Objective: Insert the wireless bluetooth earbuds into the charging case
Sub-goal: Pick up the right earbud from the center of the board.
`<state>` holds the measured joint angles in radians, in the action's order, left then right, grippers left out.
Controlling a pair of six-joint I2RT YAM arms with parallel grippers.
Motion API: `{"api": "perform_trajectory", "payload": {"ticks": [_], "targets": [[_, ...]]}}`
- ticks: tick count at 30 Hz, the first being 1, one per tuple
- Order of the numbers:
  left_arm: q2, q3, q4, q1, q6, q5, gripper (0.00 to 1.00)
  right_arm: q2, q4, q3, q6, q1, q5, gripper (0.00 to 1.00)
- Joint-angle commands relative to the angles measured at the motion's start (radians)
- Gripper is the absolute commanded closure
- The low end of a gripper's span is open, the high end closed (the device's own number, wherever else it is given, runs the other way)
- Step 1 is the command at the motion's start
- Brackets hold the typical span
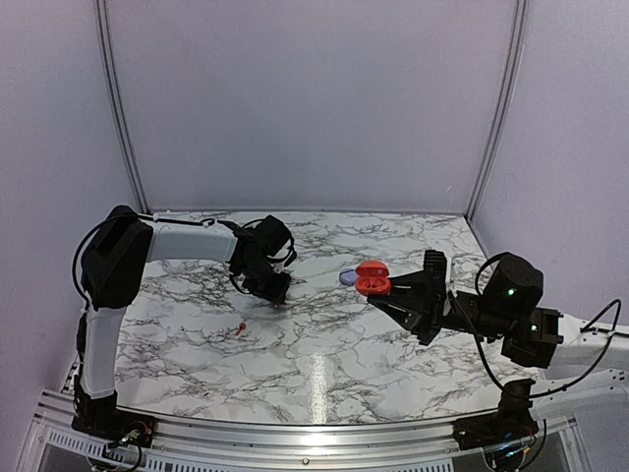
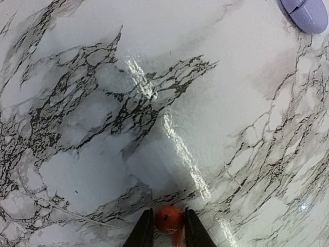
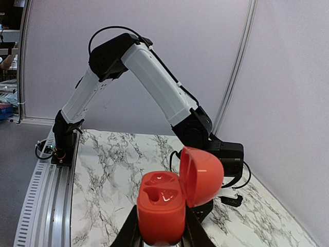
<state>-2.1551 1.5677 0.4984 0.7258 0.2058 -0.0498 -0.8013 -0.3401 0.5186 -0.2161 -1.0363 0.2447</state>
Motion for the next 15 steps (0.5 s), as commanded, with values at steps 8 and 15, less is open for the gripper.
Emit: {"api": "perform_trajectory", "payload": {"ticks": [8,15], "targets": [[0.036,-0.007,0.031,0.009,-0.034,-0.002,0.86,-0.002,-0.004,0.02,0.007,-0.007,-0.008,1.0],[0.308,-0.193,-0.205,0.008,-0.014,-0.098,0.87,-0.009,-0.108,-0.032,0.004,-0.007,-0.061,1.0]]}}
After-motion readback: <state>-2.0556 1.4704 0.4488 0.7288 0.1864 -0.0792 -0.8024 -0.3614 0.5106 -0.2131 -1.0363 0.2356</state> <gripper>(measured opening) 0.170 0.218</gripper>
